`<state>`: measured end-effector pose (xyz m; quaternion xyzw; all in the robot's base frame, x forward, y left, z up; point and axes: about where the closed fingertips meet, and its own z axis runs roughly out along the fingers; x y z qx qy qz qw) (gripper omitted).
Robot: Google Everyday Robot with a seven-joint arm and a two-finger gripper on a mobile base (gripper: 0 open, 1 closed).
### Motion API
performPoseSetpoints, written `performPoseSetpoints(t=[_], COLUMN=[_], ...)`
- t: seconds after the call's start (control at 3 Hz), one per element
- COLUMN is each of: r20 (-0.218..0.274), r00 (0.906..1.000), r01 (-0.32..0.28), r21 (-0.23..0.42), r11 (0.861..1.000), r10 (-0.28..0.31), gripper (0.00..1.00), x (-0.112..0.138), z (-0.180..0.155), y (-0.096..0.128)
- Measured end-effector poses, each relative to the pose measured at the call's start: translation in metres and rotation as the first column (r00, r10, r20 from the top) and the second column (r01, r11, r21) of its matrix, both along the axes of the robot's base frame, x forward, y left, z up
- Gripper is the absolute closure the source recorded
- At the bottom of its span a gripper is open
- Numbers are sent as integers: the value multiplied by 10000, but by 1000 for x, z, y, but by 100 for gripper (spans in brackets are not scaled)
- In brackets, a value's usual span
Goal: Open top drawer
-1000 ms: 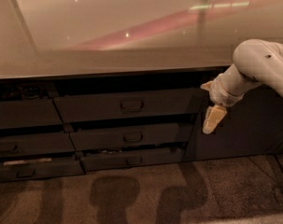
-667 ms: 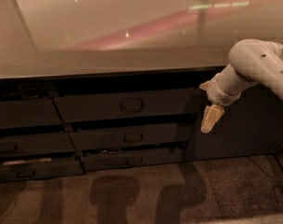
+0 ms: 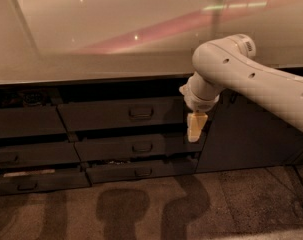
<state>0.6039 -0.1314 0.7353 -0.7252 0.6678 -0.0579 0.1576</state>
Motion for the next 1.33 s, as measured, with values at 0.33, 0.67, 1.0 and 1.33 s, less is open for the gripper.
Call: performPoseSetpoints(t=[0.33, 0.67, 1.0, 1.33], r20=[0, 186, 895, 1704], r00=[10000, 9996, 9890, 9743], r01=[-4, -199, -1235, -1585], r21=[3, 240, 594, 521], r11=[10000, 9995, 9906, 9860], r10=[4, 195, 1180, 1477], gripper=[0, 0, 0, 0], x=[0, -2, -28, -35], z=[0, -4, -11, -14], y=[0, -4, 2, -21])
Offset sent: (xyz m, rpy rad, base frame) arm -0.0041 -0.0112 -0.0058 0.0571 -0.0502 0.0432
